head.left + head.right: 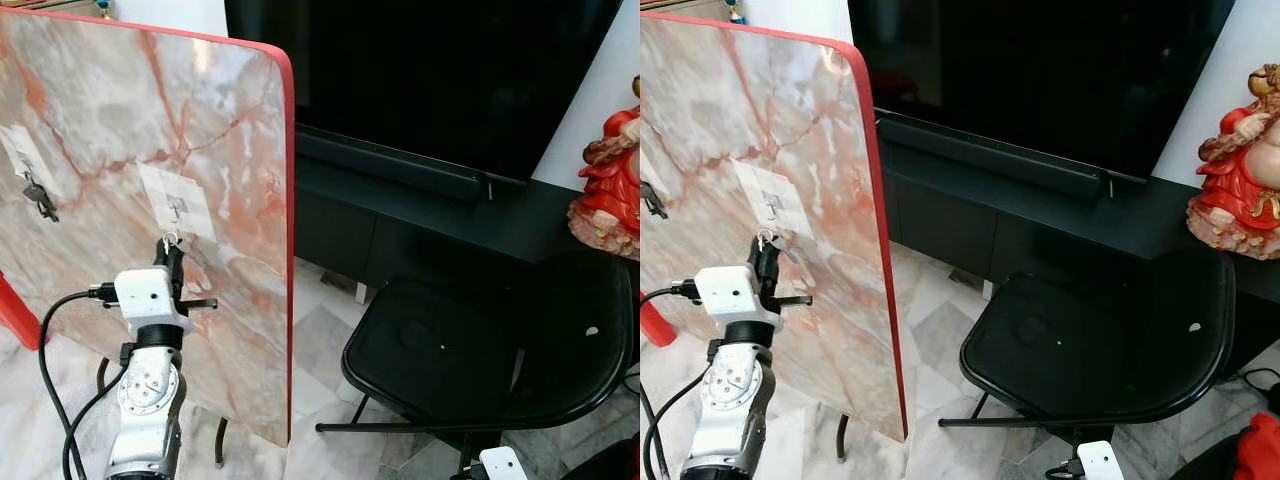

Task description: Hang keys on a hook

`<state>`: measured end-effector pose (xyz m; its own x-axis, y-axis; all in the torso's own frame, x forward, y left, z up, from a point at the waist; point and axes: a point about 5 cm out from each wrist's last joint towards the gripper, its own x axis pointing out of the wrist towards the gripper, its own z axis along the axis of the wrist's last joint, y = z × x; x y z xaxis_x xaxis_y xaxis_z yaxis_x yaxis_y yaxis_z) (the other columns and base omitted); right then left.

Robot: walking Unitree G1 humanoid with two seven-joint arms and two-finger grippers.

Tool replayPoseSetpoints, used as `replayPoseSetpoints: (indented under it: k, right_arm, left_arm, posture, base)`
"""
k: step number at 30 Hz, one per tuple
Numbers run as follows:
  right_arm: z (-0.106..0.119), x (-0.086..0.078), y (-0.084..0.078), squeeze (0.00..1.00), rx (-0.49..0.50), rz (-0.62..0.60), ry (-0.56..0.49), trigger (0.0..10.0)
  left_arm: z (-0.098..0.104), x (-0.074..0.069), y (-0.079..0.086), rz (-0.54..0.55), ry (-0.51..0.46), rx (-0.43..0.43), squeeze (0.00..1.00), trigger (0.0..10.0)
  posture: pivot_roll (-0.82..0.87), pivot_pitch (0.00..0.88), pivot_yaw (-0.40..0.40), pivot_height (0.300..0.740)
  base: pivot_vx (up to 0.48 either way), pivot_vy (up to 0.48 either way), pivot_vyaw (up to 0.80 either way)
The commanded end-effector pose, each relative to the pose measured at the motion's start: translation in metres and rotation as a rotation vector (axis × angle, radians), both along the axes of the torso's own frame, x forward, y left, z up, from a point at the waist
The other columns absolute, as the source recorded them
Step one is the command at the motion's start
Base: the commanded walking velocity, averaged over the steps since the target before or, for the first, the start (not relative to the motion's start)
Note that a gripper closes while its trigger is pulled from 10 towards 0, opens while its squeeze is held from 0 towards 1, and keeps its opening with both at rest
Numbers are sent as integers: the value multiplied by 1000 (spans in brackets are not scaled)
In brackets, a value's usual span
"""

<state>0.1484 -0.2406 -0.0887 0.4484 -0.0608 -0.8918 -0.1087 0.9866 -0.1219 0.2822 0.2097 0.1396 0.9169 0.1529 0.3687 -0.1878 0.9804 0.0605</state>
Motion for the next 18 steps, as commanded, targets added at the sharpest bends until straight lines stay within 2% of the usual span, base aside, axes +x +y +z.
replayPoseSetpoints:
  k: [1,7,18]
  right_arm:
    - [2,1,-5,0,-15,5,2,10000]
    - [2,1,-5,0,-16,12,3,10000]
    - [2,1,-5,0,-21,17,5,10000]
  left_arm:
    - [4,2,2,10,-6,-3,0,10000]
    - [7,6,9,24,3,-1,0,10000]
    - [8,12,7,12,23,3,0,10000]
  posture:
    - [58,0,-73,740]
    - [59,0,-75,740]
    - [57,0,-71,740]
  base:
    - [0,0,0]
    - [0,0,0]
    - [0,0,0]
